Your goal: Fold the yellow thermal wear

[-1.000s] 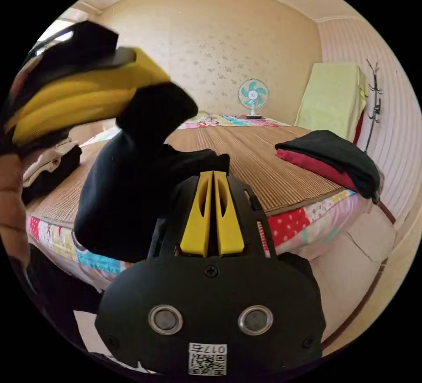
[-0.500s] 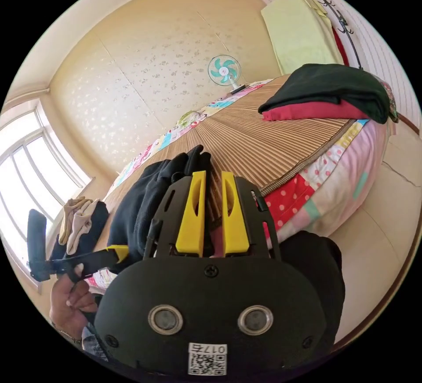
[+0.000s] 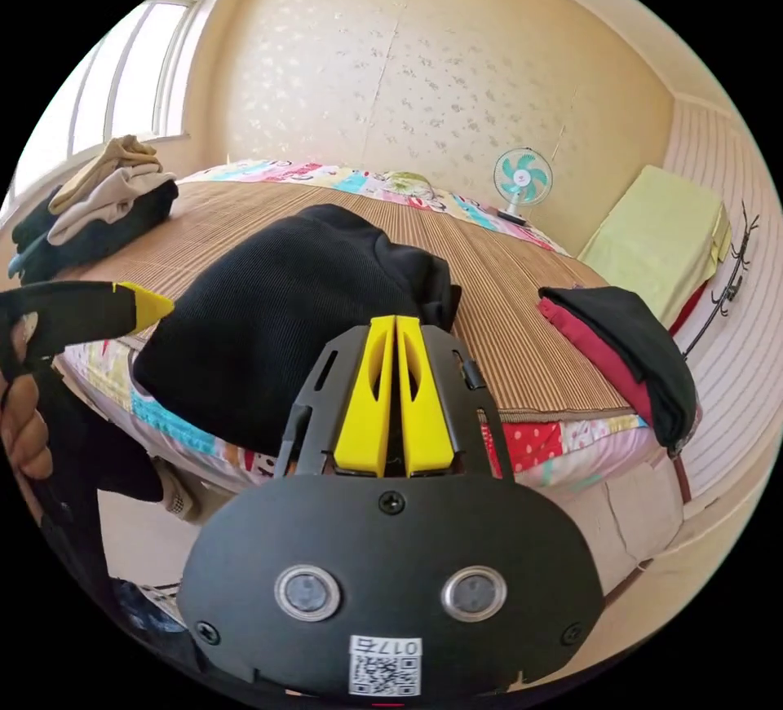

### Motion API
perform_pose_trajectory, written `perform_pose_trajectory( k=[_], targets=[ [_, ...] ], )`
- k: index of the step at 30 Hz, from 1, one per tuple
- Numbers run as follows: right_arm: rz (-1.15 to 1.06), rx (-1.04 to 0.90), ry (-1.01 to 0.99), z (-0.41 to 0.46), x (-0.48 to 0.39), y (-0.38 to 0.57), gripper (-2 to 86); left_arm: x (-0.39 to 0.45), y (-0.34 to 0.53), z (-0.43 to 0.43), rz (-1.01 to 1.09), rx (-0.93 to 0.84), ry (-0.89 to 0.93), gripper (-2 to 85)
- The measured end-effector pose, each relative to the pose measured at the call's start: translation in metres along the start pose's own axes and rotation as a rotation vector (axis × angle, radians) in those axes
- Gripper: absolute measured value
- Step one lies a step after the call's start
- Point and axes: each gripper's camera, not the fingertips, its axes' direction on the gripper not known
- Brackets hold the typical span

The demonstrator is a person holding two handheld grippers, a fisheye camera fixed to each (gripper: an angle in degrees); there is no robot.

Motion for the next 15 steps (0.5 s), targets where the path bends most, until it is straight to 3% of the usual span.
perform_pose_trajectory(
  k=[3, 10, 13, 15],
  targets=[
    [0.028, -0.004, -0.033, -0.002, 0.023, -0.003, 1.1, -0.031, -0.004, 0.020, -0.121, -0.148, 0.119, 12.7],
    [0.181, -0.106, -0.158, -0.031, 0.104, -0.019, 2.5, -0.080, -0.013, 0.030, -0.273, -0.235, 0.406, 8.6],
    [0.411, -0.151, -0.306, -0.066, 0.183, -0.007, 9.2, -0.084, -0.016, 0.020, -0.262, -0.255, 0.538, 7.0],
    [0.641, -0.210, -0.565, -0.078, 0.253, 0.023, 15.2, -0.073, -0.013, 0.013, -0.228, -0.286, 0.622, 6.6]
  ],
)
